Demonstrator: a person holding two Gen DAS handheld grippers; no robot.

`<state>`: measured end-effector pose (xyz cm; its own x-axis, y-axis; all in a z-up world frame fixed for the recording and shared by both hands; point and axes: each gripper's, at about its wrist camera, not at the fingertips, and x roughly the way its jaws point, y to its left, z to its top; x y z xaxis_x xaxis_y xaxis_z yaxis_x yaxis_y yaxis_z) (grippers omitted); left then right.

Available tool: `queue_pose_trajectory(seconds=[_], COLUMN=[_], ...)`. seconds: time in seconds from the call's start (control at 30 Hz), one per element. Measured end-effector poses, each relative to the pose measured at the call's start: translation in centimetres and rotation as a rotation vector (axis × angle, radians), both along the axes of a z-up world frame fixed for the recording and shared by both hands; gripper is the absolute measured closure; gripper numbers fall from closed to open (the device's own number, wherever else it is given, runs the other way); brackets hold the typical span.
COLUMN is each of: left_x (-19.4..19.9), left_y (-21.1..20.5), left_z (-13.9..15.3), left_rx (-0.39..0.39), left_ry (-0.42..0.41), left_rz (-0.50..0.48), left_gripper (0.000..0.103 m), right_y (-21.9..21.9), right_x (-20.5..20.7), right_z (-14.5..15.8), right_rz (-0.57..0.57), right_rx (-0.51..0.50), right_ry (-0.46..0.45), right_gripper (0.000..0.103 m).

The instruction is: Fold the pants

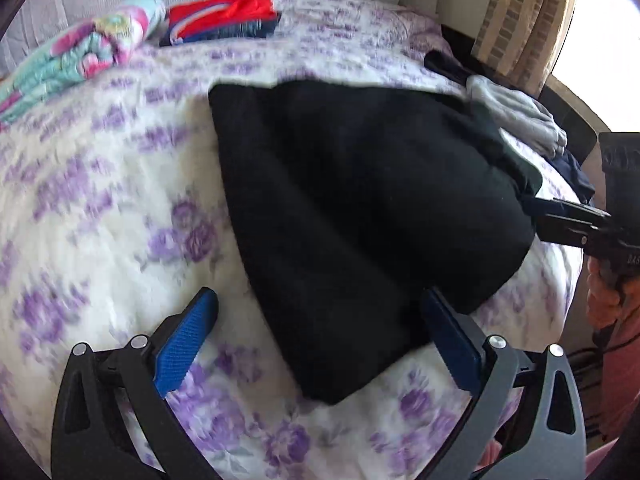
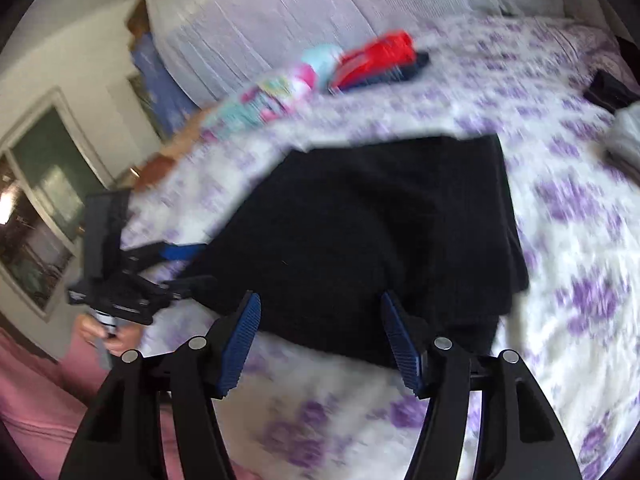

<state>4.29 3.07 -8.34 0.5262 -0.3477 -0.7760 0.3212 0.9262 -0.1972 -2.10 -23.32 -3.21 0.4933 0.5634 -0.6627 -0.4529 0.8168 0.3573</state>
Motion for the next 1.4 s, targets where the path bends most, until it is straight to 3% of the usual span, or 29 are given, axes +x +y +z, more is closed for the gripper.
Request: queue_pose_trajectory(seconds=[0.07,0.17,0.3,0.4,0.53,0.63,0.87,0.97,1.03,1.13,1.17,1.2,1.23,1.27,1.3,1.4], left_x=[-0.2,0.8,2.6,2.9,2.8,3.7,5.5,6.1,5.7,4.9,4.9,4.8,4.7,4.8,5.3,5.3], left_y=[0.4,1.9,2.9,3.2,3.3,3.2,2.7,2.8,2.6,2.1,2.0,2.1,2.2,2.2,2.4,3.2], left_z=[0.7,2.4,2.0,0.7,0.8,0.2,-0.9,-0.9,-0.8,-0.3,-0.2,0.0,0.0,-0.1,-0.2,-0.4], left_rx=[-0.013,-0.098,-0.169,-0.220,-0.286,-0.373,-0.475,-0.505,-0.493,-0.439,-0.424,-0.409,-0.404,-0.422,-0.436,-0.461], left_ry=[0.014,0.025,0.118,0.197,0.241,0.303,0.332,0.334,0.328,0.298,0.291,0.284,0.280,0.293,0.304,0.294], left_rz=[-0.009,0.015,0.026,0.009,-0.039,-0.081,-0.126,-0.129,-0.122,-0.115,-0.104,-0.093,-0.088,-0.087,-0.075,-0.049], left_gripper=[0.005,0.005,0.005,0.005,0.005,0.005,0.005,0.005,0.005,0.007,0.016,0.036,0.048,0.072,0.084,0.089], right_y=[-0.6,-3.0,-5.6,-7.4,-8.8,-8.8,-7.7,-7.5,-7.7,-8.0,-7.8,-7.6,-7.3,-7.0,-6.6,-5.4], right_x=[-0.3,0.3,3.7,7.2,12.1,14.3,16.5,16.8,16.5,16.0,15.8,15.6,15.3,15.0,14.7,13.7], right_z=[1.0,3.1,4.1,3.1,0.0,-2.4,-3.6,-3.6,-3.9,-4.6,-4.4,-4.2,-3.7,-3.2,-2.7,-0.5], right_rz=[0.006,-0.028,-0.162,-0.224,-0.225,-0.148,-0.054,-0.054,-0.065,-0.063,-0.065,-0.069,-0.077,-0.080,-0.081,-0.077], right_rx=[0.017,0.144,0.144,0.122,0.087,0.173,0.311,0.307,0.296,0.379,0.374,0.362,0.350,0.344,0.331,0.261], right_ry=[-0.006,-0.053,-0.055,0.015,0.198,0.321,0.367,0.354,0.358,0.402,0.389,0.376,0.357,0.338,0.317,0.228], right_gripper=[0.040,0.034,0.031,0.029,0.029,0.027,0.025,0.035,0.056,0.071,0.072,0.073,0.074,0.074,0.075,0.076])
